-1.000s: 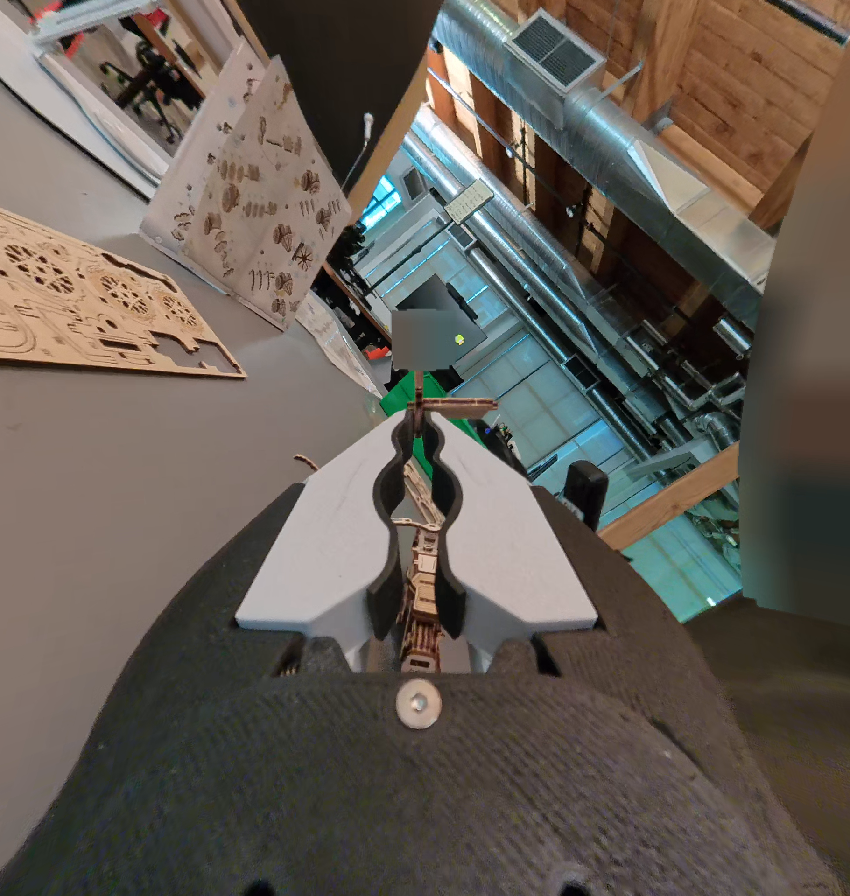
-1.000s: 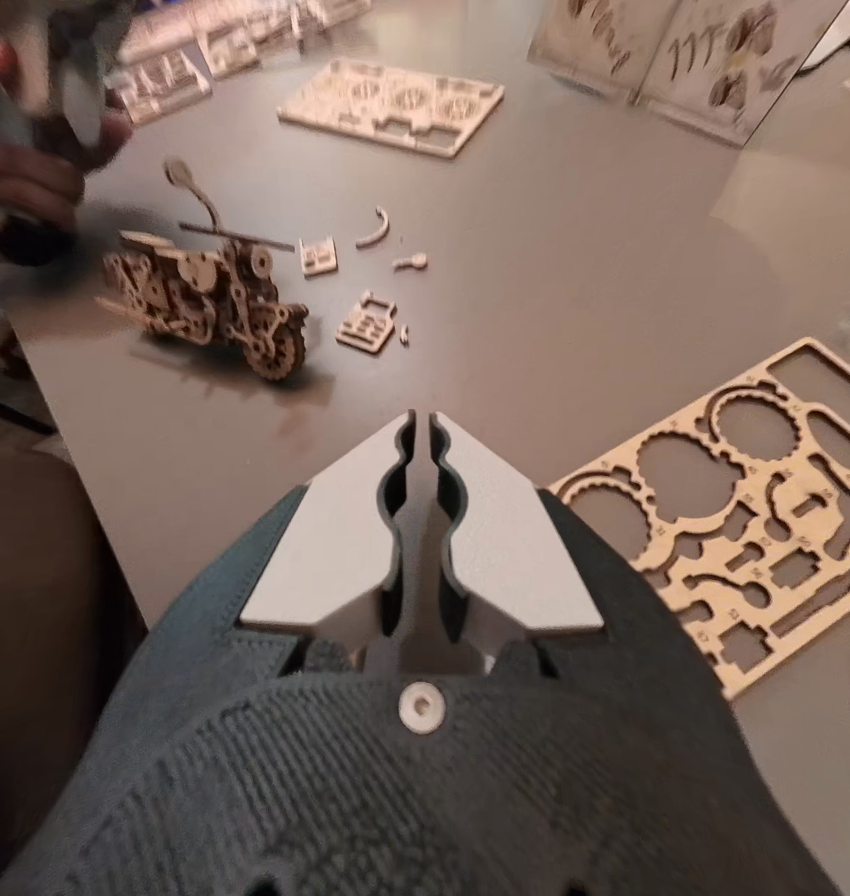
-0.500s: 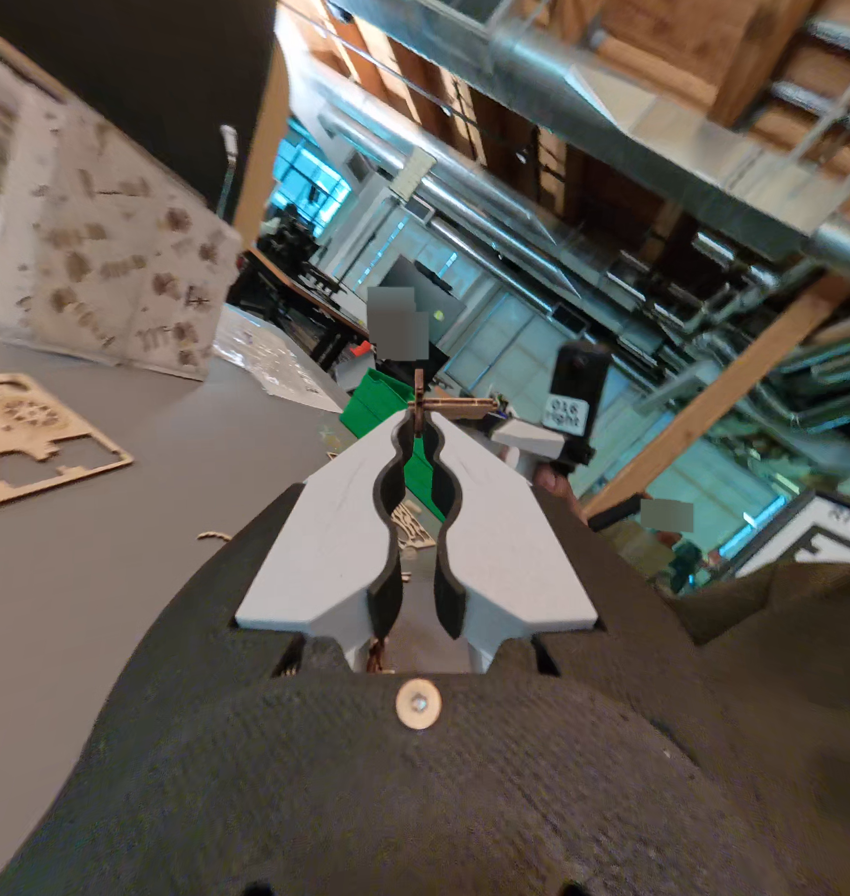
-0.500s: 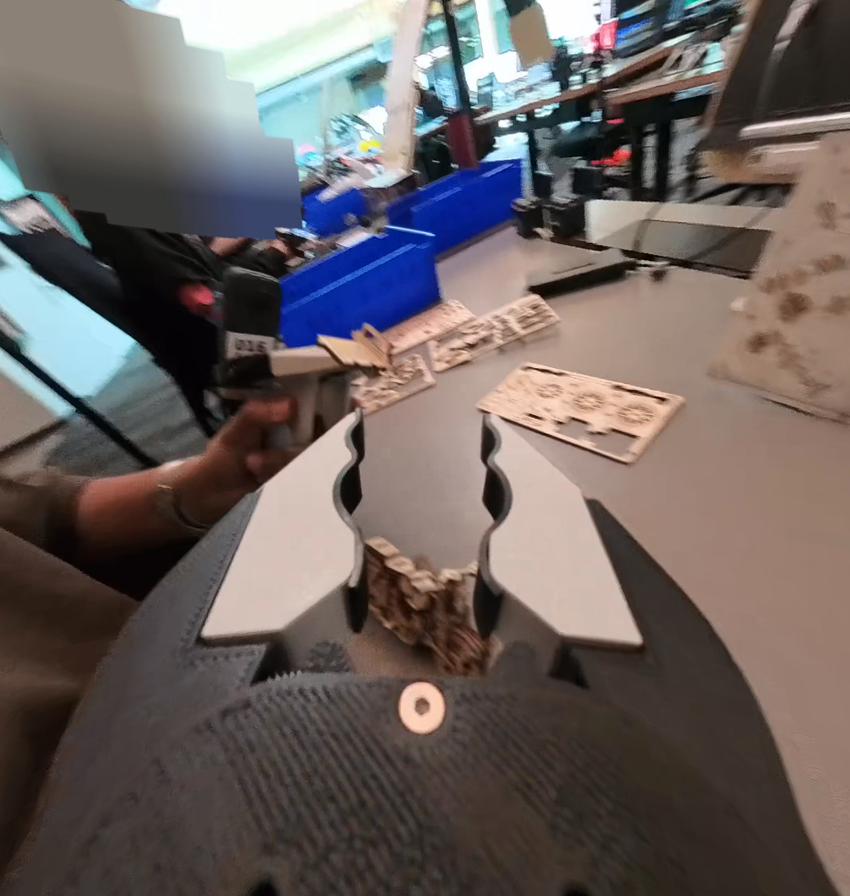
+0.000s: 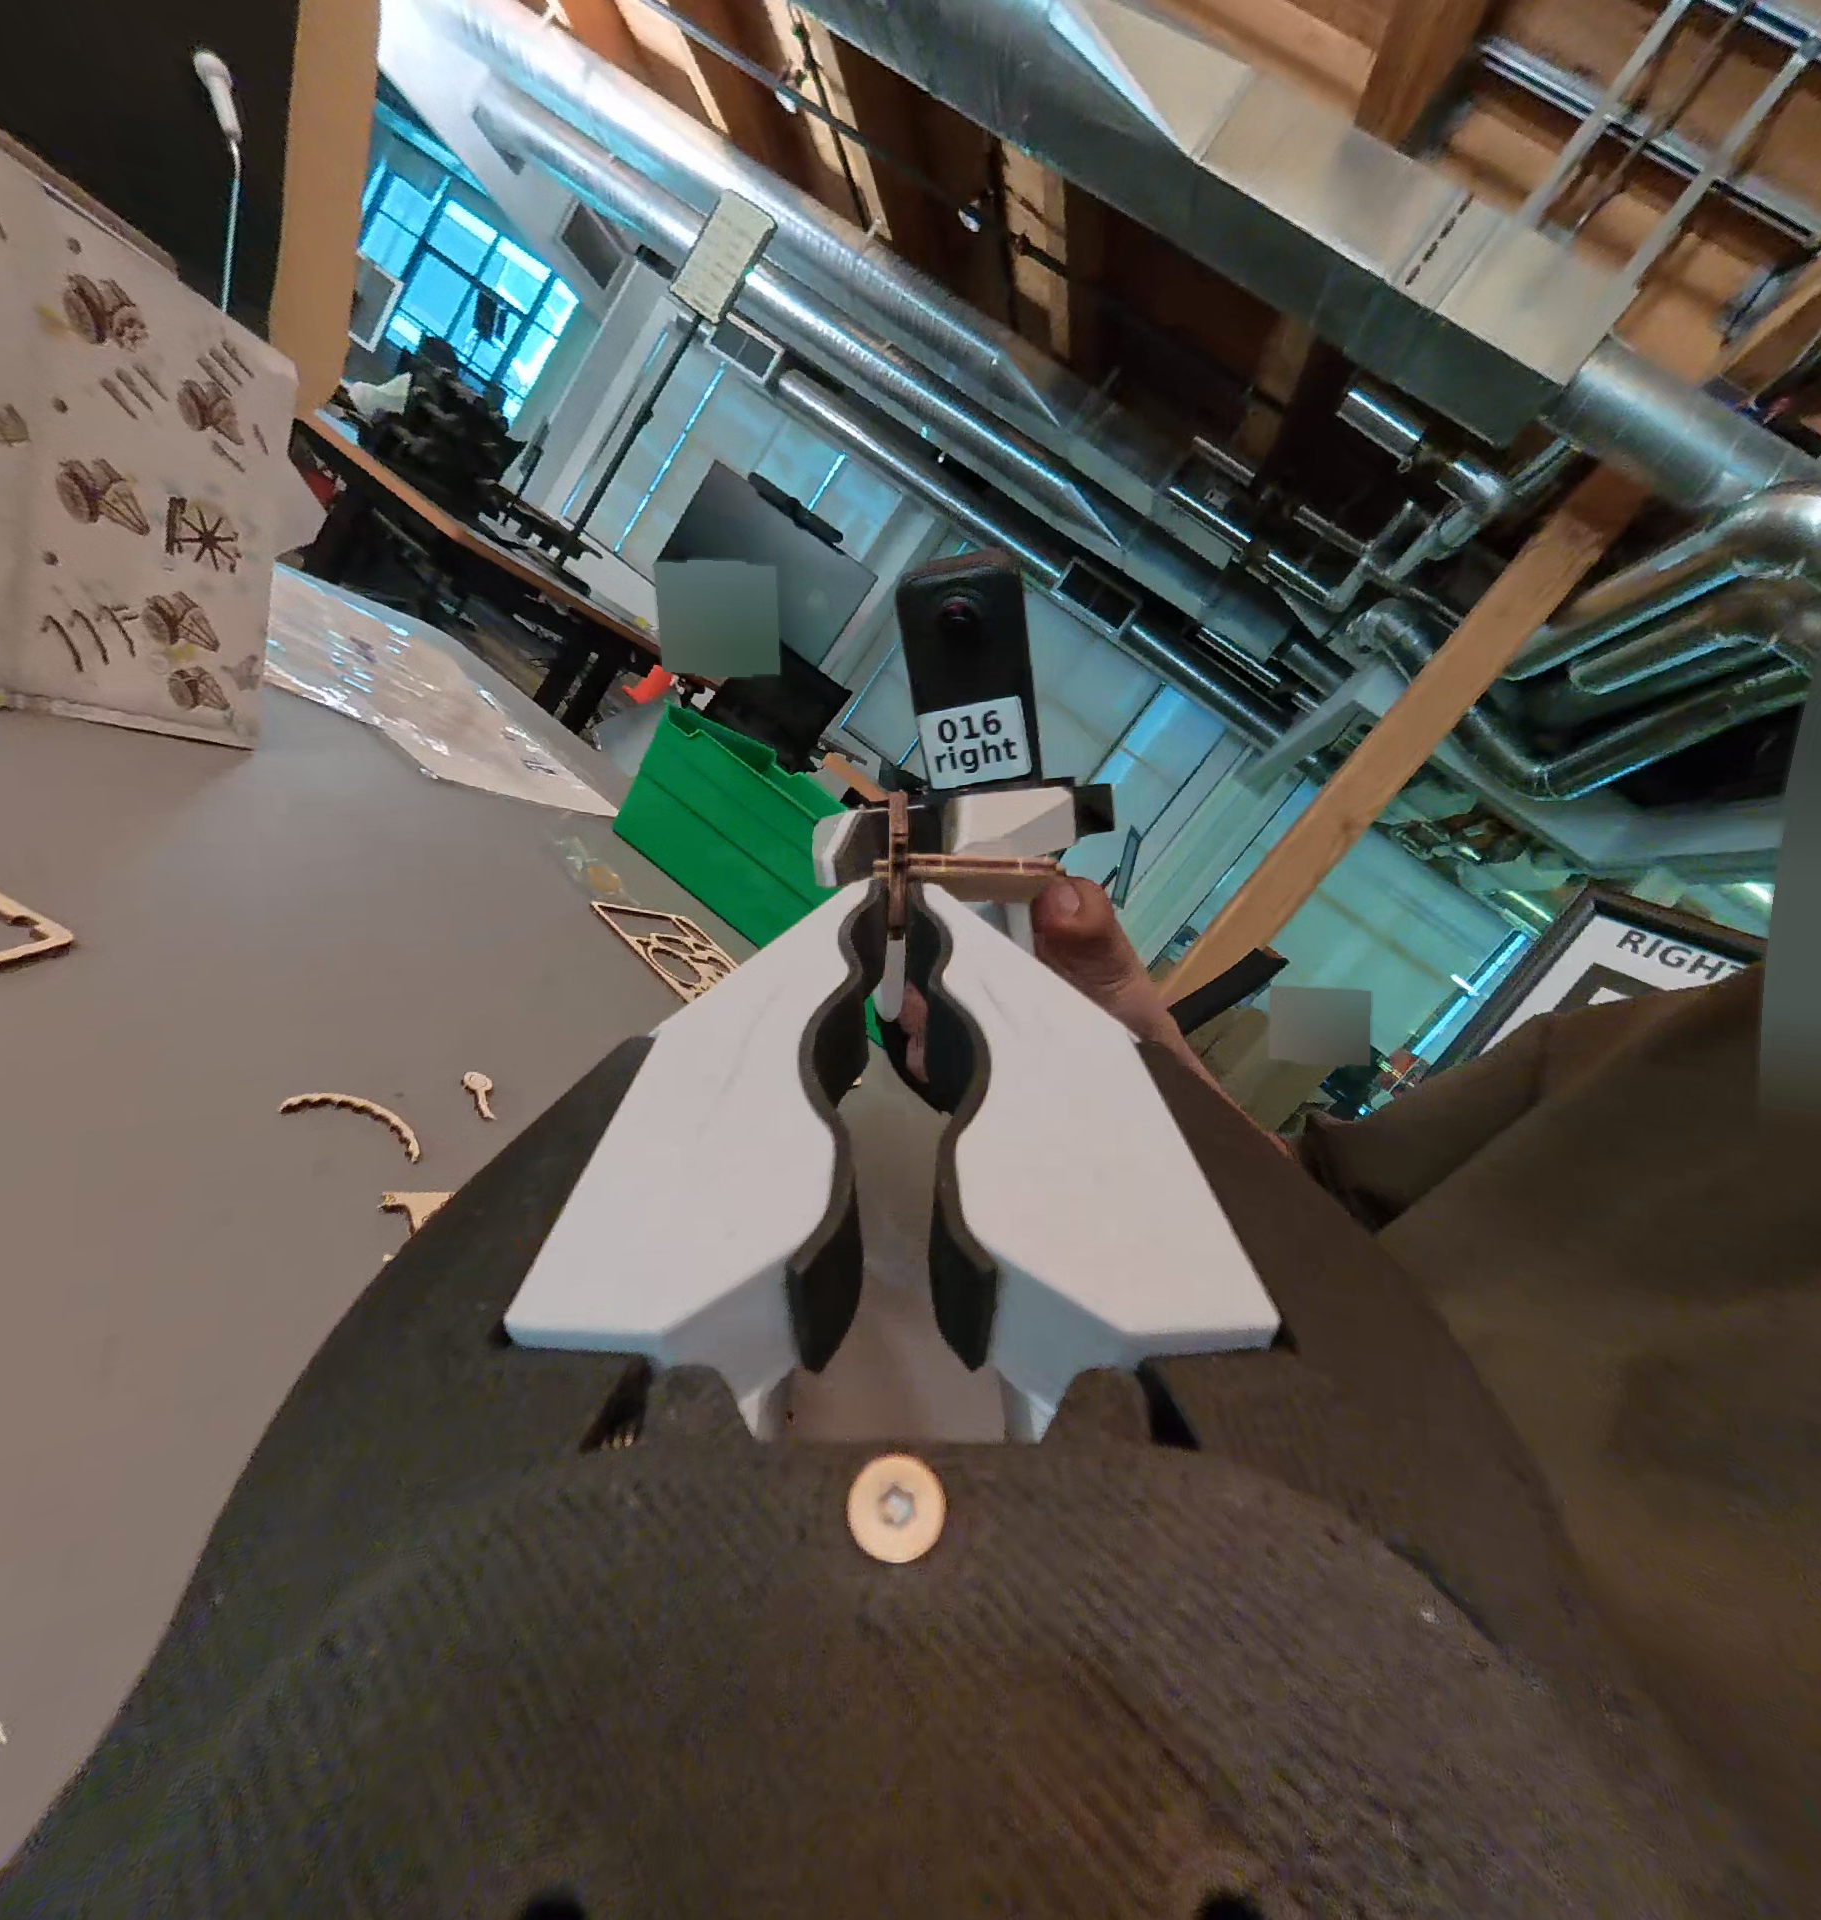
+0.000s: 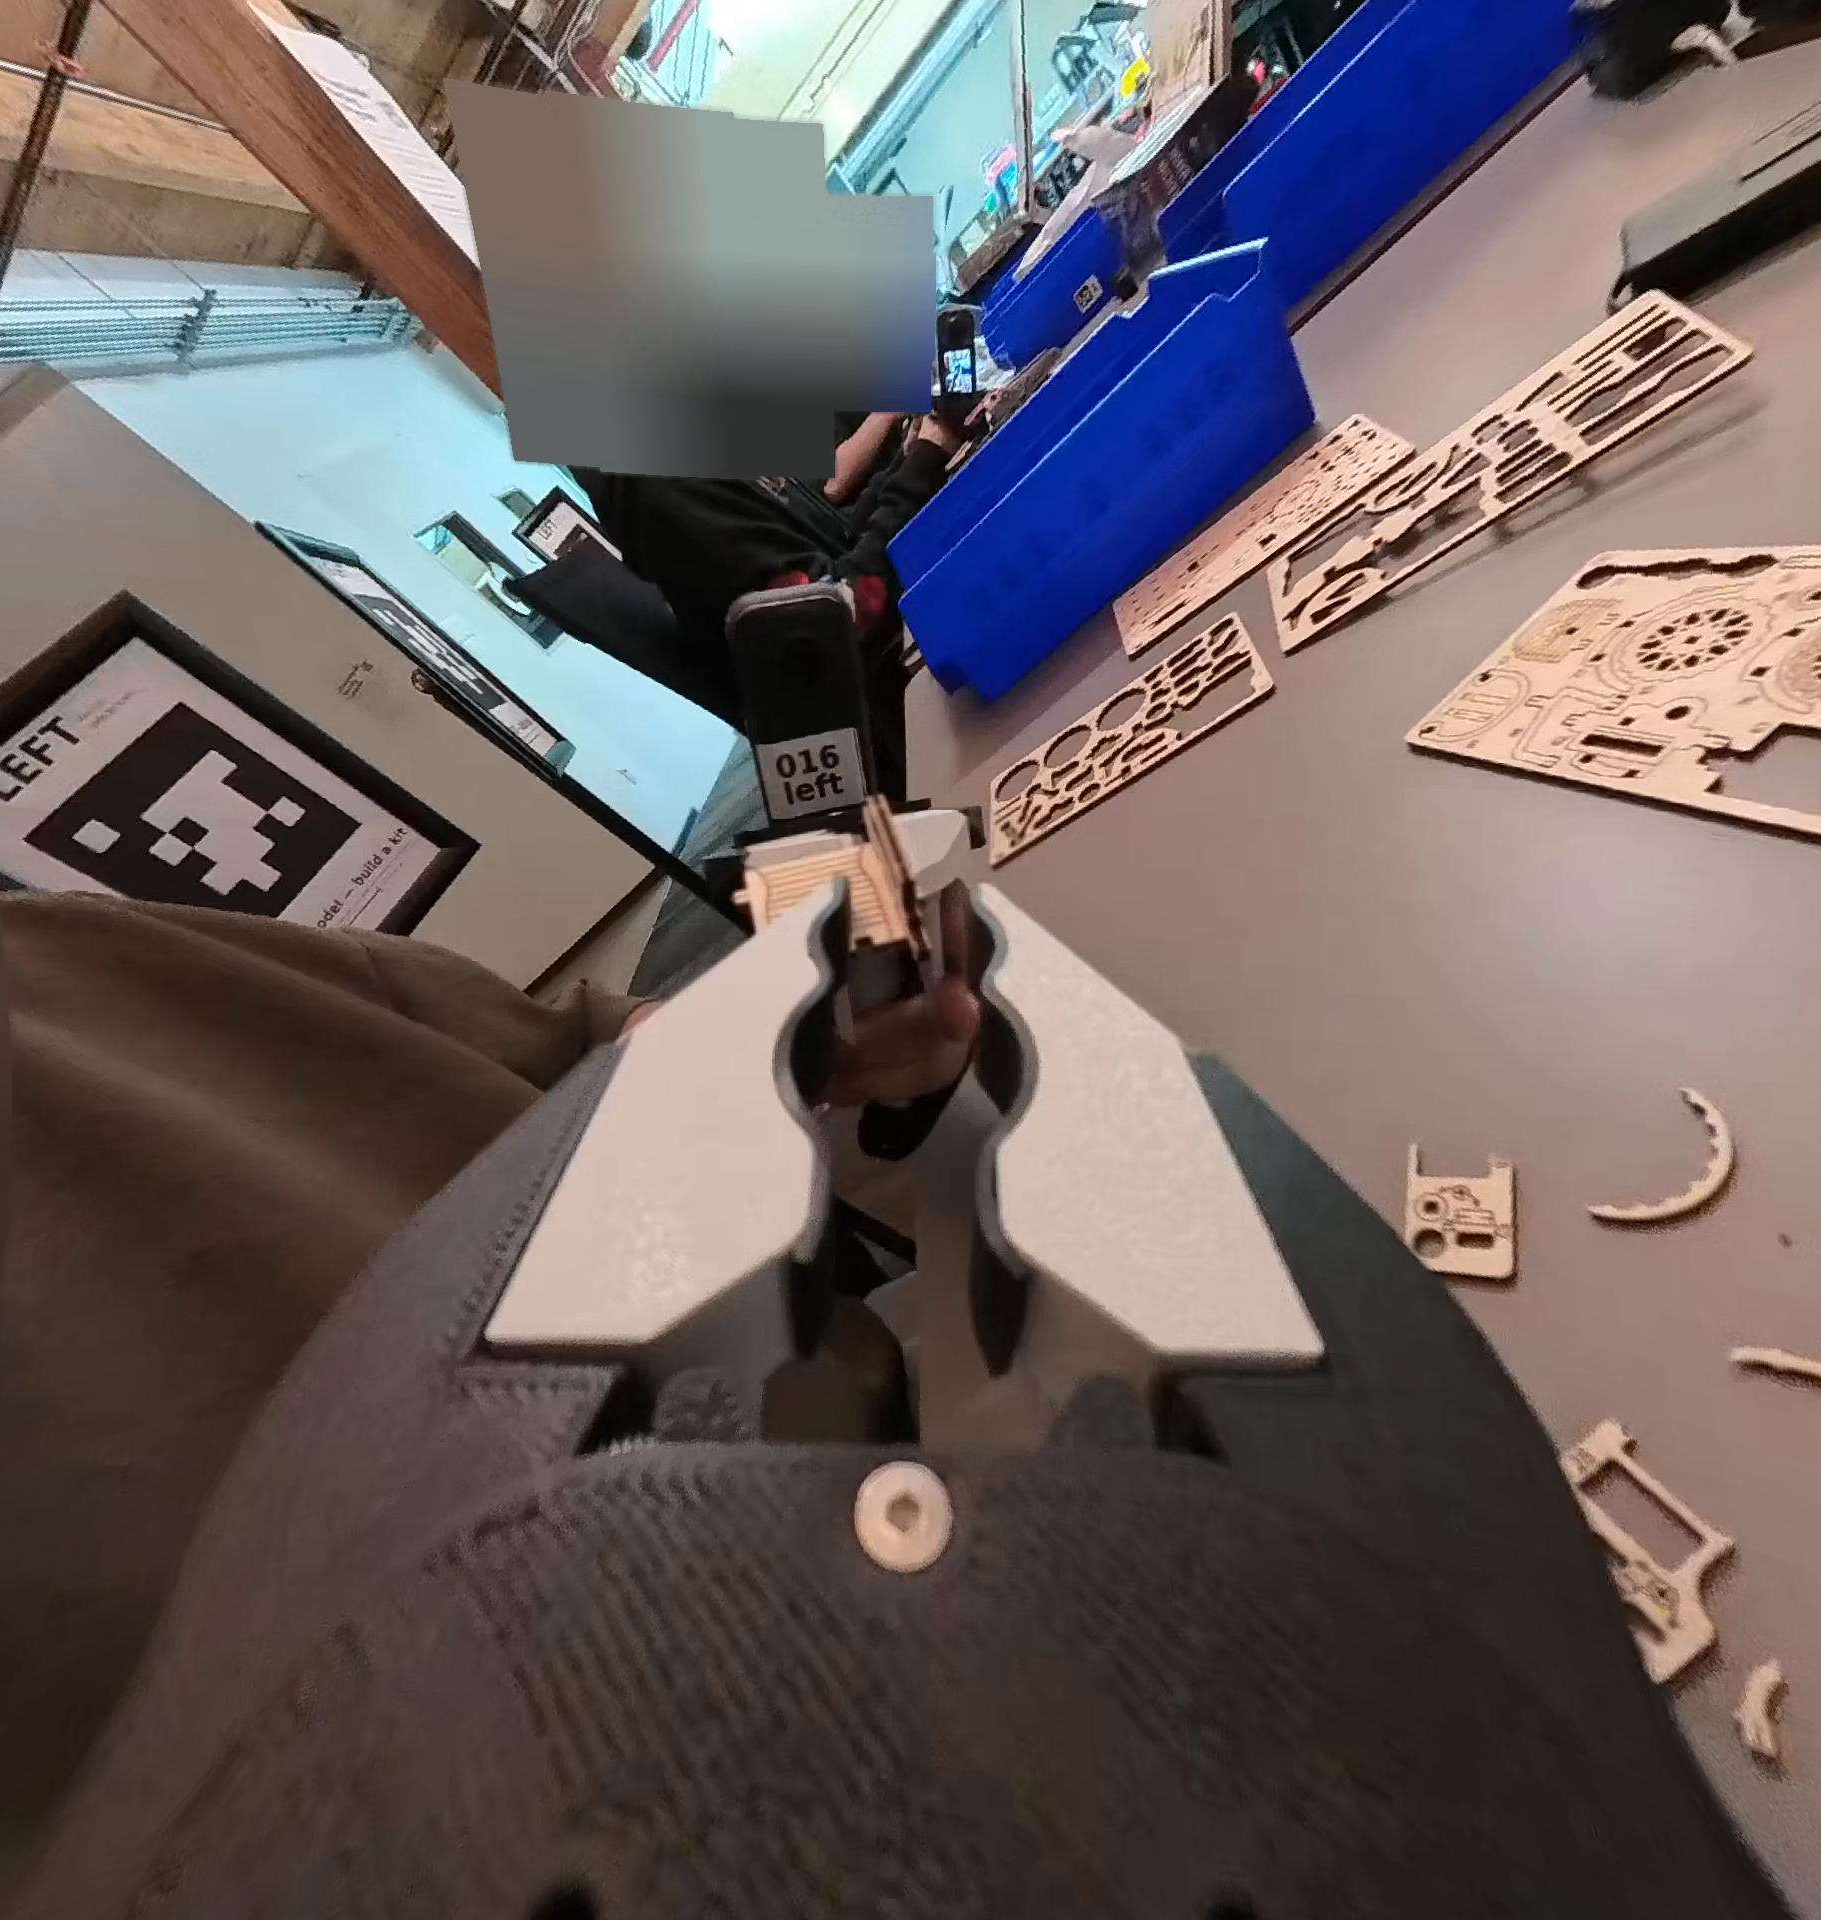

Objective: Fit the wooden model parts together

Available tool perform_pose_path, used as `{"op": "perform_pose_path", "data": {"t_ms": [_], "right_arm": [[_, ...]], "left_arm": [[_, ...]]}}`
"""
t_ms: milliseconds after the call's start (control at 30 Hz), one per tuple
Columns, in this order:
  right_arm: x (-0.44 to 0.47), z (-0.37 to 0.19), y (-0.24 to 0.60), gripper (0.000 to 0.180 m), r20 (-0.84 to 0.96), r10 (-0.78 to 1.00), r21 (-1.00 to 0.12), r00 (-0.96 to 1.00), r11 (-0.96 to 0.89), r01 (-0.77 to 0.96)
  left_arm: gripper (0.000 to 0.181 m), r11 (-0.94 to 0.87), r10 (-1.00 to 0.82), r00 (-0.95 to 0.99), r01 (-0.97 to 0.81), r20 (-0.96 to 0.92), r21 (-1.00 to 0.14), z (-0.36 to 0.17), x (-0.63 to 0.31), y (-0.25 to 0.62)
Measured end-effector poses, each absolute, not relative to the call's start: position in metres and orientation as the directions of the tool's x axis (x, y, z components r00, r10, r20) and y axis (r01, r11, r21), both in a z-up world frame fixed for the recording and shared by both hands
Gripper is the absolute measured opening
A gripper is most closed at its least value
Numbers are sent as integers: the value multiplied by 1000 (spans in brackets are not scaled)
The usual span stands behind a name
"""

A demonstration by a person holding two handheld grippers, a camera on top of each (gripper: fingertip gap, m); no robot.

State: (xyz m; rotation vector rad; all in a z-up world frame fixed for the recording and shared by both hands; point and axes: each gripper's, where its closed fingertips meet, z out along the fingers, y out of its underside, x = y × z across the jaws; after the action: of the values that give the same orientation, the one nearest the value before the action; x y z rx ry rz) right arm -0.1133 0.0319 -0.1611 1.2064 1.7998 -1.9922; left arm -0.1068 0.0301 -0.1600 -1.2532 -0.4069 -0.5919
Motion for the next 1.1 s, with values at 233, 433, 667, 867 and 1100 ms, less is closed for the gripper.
{"op": "perform_pose_path", "data": {"t_ms": [233,433,667,867,1100], "right_arm": [[-118,-171,32,5,-672,347,-735,-654,-203,647],[-123,-175,43,1,-676,357,-733,-644,-240,636],[-146,-193,81,2,-629,527,-762,-572,-270,588],[-170,-261,178,2,-226,944,-817,-242,-49,574],[-172,-290,211,2,-17,989,-795,-149,77,602]], "left_arm": [[1,181,-182,764,645,619,-743,-172,-114,31],[3,186,-133,757,653,640,-734,-178,-126,30],[10,196,-87,750,658,655,-727,-188,-141,25],[8,251,-79,673,727,736,-638,-196,-163,16],[6,258,-48,665,729,745,-634,-201,-172,12]]}}
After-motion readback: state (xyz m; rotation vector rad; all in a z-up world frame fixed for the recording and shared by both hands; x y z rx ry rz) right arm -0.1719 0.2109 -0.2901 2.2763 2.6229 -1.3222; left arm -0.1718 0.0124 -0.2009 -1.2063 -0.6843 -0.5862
